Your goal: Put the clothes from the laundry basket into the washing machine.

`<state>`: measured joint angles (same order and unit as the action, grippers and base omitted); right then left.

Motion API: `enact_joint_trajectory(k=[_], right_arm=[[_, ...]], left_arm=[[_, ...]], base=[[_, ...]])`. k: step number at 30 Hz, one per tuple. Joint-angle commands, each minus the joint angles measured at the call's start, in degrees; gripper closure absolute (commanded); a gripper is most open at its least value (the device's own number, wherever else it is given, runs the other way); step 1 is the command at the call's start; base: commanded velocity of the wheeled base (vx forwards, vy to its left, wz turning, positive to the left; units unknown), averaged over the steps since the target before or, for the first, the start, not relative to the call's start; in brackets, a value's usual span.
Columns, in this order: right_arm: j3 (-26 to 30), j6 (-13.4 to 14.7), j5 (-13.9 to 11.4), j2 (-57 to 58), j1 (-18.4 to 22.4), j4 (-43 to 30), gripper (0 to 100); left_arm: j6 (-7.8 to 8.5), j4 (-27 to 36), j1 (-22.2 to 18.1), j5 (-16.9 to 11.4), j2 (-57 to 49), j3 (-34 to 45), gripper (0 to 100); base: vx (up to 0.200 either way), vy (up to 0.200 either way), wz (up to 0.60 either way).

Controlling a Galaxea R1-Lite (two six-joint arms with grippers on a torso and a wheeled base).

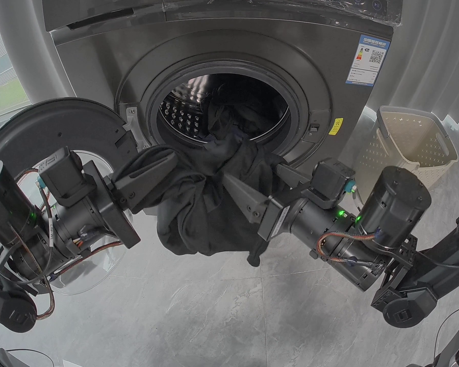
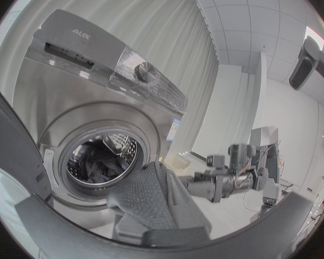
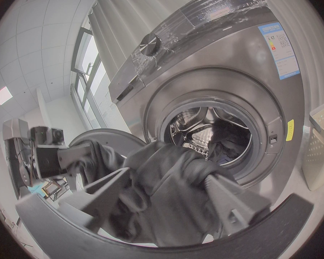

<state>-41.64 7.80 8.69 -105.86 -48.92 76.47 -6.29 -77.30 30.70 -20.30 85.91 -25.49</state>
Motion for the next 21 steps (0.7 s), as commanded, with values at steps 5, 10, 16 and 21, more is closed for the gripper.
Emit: enact_joint_trajectory(k=[5,10,16,21], right_arm=[[4.73,-1.12,0.01,-2.86,1.55,-0.01,0],[4.73,-1.65,0.01,-4.09,1.9,-0.01,0],[4.55,-1.91,0.01,-4.7,1.81,0.08,0],[4.73,-1.91,0.01,-4.62,1.81,0.08,0]], left_arm=[[-2.06,-1.8,-0.02,3.86,0.23,-4.57,100],[-3.47,-1.8,-0.11,5.62,1.02,-6.15,100],[-3.47,-1.8,-0.29,5.71,1.54,-6.59,100],[-3.55,-1.8,-0.37,6.41,1.72,-6.68,100]], base=[[0.0,0.0,0.0],[0.0,0.0,0.0],[0.0,0.0,0.0],[0.0,0.0,0.0]])
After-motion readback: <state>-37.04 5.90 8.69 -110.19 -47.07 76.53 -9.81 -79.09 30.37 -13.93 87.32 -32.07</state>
